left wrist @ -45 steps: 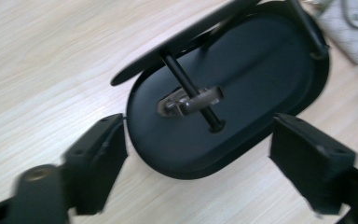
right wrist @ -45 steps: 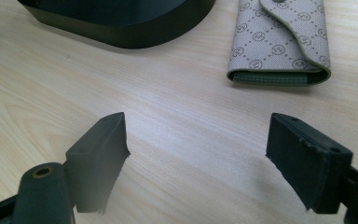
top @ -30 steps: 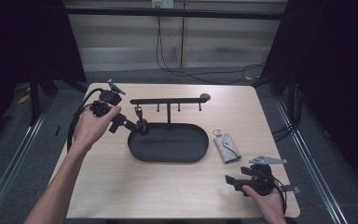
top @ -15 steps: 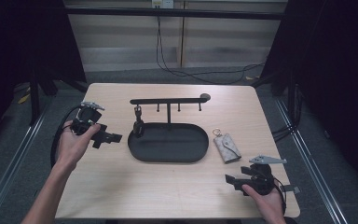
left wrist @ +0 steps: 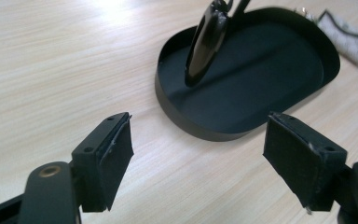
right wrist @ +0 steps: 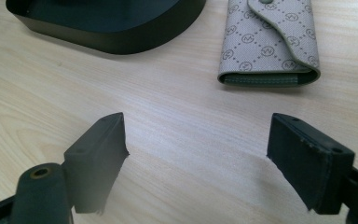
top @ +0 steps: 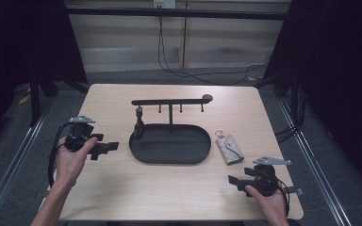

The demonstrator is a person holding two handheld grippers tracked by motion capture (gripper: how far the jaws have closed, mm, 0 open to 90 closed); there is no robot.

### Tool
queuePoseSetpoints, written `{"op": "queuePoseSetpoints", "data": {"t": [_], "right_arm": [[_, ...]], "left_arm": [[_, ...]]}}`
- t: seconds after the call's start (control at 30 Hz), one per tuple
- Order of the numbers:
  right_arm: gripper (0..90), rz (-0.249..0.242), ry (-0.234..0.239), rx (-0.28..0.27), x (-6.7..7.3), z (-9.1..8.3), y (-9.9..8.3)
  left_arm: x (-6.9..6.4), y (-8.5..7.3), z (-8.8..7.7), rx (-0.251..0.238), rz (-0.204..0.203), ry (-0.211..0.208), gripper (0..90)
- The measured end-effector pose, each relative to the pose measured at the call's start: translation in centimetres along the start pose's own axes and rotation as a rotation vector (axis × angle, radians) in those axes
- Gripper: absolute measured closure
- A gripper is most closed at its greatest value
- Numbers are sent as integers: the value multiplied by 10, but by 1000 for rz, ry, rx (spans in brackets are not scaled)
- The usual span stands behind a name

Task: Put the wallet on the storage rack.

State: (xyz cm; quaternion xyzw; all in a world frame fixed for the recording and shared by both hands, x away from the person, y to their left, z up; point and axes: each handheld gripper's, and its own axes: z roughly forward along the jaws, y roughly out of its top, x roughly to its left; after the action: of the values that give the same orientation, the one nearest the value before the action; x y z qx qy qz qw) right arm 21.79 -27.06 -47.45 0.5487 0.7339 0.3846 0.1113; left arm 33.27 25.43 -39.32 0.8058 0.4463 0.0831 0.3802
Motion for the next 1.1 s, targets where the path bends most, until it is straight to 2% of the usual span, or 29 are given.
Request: {"op": "queuePoseSetpoints", "data": {"t": [0.07, 0.17, 0.2, 0.27, 0.3, 0.4, 0.5, 0.57, 0.63, 0.77, 0.93, 1.0, 1.1], "right_arm": [[194, 0, 2, -4, 0, 0, 0], [194, 6, 0, -8, -1, -1, 0], [194, 10, 0, -9, -1, -1, 1], [191, 16, 2, -13, -2, -2, 2], [187, 21, 5, -12, -3, -3, 3], [184, 31, -2, -35, -5, -8, 7], [183, 43, -6, -48, -8, -10, 10], [180, 45, -9, -48, -9, -11, 12], [175, 43, -7, -37, -10, -11, 15], [173, 47, 6, -25, -12, -7, 22], [173, 19, 4, 1, -8, 0, 35], [179, 21, 10, 3, -7, 2, 40], [205, 21, 1, 21, -7, 5, 47]], "left_arm": [[0, -8, -1, -15, 1, 13, 235], [1, -21, -5, -56, -5, -12, 235], [1, -27, -5, -59, -4, -6, 235], [3, -34, -4, -32, -8, -20, 235], [3, -38, -4, -35, -19, -30, 235], [2, -51, -3, -18, -3, -16, 235], [-2, -62, -2, -17, -26, -45, 234], [-7, -69, -2, -25, -9, -29, 230], [-12, -77, -2, -29, 3, -28, 225], [-20, -93, -2, -38, 30, -54, 208], [-24, -106, -8, -92, 19, -69, 204], [-26, -111, -8, -99, 26, -56, 204], [-26, -116, -7, -95, 3, -88, 205]]}}
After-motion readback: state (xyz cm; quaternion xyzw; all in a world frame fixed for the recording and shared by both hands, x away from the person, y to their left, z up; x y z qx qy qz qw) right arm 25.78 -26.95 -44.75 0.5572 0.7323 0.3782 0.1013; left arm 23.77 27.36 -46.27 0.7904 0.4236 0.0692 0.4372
